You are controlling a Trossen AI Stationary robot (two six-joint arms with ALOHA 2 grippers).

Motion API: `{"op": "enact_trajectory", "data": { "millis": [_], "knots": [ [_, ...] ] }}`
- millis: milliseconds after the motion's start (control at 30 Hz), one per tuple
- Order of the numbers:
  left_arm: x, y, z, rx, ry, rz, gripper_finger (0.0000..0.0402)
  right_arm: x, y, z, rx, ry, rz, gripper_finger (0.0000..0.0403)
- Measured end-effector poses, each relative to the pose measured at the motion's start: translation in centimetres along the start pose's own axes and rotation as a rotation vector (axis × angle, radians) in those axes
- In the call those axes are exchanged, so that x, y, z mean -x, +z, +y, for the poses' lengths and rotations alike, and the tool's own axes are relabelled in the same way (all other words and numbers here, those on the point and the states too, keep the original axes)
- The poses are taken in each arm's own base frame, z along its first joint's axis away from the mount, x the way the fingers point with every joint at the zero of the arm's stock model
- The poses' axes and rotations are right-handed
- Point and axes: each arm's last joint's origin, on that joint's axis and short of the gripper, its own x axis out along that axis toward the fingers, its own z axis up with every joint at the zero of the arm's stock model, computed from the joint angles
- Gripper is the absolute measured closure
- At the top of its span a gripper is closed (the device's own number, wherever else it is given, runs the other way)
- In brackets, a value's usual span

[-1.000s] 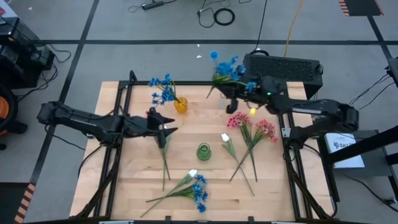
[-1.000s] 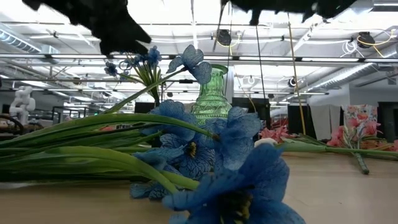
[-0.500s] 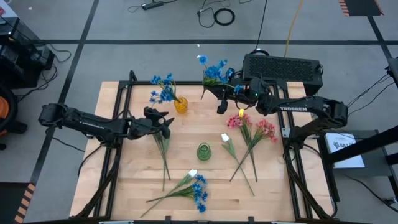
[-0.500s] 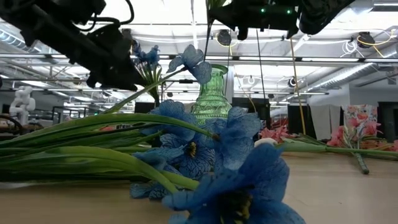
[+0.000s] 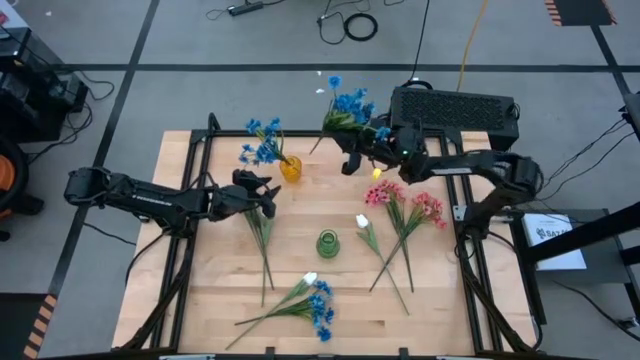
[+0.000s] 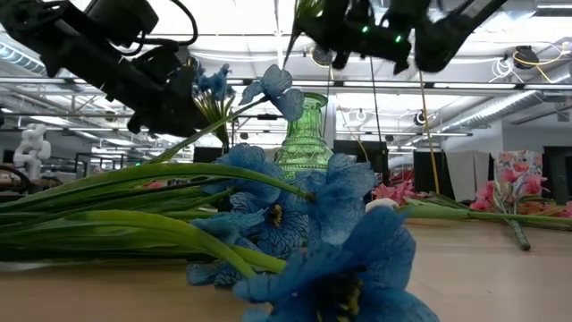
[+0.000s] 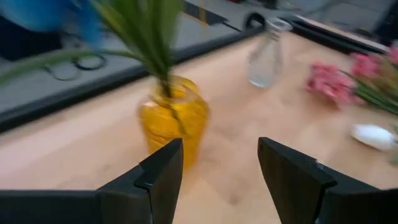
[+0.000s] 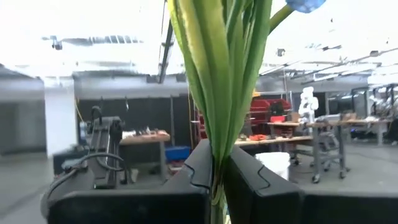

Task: Sort flowers into vase by color
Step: Put the top blue flowers into the yellow vase

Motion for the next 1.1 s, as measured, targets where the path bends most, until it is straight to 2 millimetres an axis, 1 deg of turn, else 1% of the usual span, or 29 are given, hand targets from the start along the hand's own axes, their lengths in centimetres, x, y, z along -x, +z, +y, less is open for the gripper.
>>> {"op": "enact_trajectory", "data": {
  "millis": [100, 167, 300, 367, 467, 667, 967, 1100],
  "knots": [
    [0.1, -0.1, -0.3, -0.003, -0.071, 0.030, 0.0187, -1.1, -1.9, -0.7, -0.071, -0.002, -0.012, 0.0390],
    [0.2, -0.2, -0.5, -0.006, -0.100, 0.042, 0.0187, -2.3, -3.0, -1.0, -0.077, 0.006, -0.001, 0.0390],
    [0.4, -0.4, -0.8, -0.016, -0.135, 0.062, 0.0187, -5.0, -4.9, -1.5, -0.106, 0.010, 0.068, 0.0390],
    [0.5, -0.6, -0.9, -0.031, -0.154, 0.081, 0.0187, -5.8, -6.0, -2.0, -0.115, -0.004, 0.110, 0.0390],
    [0.7, -1.1, -1.0, -0.060, -0.170, 0.119, 0.0187, -6.1, -7.3, -2.4, -0.120, -0.027, 0.137, 0.0390],
    [0.9, -1.6, -1.1, -0.089, -0.169, 0.164, 0.0187, -5.9, -9.2, -2.9, -0.126, -0.088, 0.183, 0.0390],
    [1.1, -1.8, -1.4, -0.097, -0.185, 0.166, 0.0187, -5.8, -10.3, -3.2, -0.071, -0.118, 0.207, 0.0390],
    [1.2, -1.8, -1.4, -0.097, -0.187, 0.167, 0.0187, -5.7, -10.4, -3.3, -0.052, -0.119, 0.199, 0.0390]
  ]
}}
